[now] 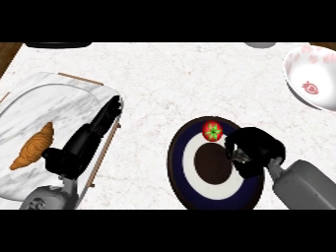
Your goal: Pick the eggplant from the plate and place it in the bowl
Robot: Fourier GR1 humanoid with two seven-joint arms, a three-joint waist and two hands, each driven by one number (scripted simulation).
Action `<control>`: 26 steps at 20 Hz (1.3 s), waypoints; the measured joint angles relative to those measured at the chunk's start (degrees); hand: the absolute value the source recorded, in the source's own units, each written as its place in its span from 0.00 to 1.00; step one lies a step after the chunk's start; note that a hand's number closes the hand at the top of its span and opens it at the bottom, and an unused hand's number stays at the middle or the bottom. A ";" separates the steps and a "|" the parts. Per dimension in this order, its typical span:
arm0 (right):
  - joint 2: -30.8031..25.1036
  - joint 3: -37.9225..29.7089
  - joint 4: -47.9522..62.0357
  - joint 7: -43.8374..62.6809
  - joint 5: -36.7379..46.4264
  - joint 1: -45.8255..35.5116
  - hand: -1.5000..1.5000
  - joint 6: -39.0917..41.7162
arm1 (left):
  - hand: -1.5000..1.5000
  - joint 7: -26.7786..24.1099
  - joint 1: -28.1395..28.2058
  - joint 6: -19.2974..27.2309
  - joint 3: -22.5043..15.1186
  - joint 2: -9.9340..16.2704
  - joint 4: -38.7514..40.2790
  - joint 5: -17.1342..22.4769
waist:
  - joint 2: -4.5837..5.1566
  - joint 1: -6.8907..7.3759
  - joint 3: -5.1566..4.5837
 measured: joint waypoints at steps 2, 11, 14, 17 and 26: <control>-5.15 1.21 -1.95 -9.06 2.38 0.23 1.00 -0.59 | 0.50 -0.10 0.11 0.14 0.02 -0.10 -0.20 -0.07 | 0.14 -0.25 0.12; -20.25 -8.02 0.45 -36.30 8.00 4.72 1.00 -20.36 | 0.50 0.64 0.92 -0.53 0.94 0.72 -1.25 0.40 | 0.46 -0.83 0.16; -20.71 -14.29 0.24 -41.24 2.42 5.62 1.00 -23.76 | 0.50 1.08 0.59 -0.17 0.83 0.34 -1.31 0.04 | 0.44 -1.13 0.13; -20.30 -19.95 -0.92 -44.15 -4.68 6.11 1.00 -23.47 | 0.50 0.86 0.57 -0.35 0.85 0.16 -1.17 -0.01 | 0.41 -1.14 0.07; -20.33 -32.54 8.15 -47.17 -14.34 1.67 1.00 -15.83 | 0.50 1.15 0.30 -1.03 0.55 -0.93 -1.07 -1.15 | 0.65 0.12 0.02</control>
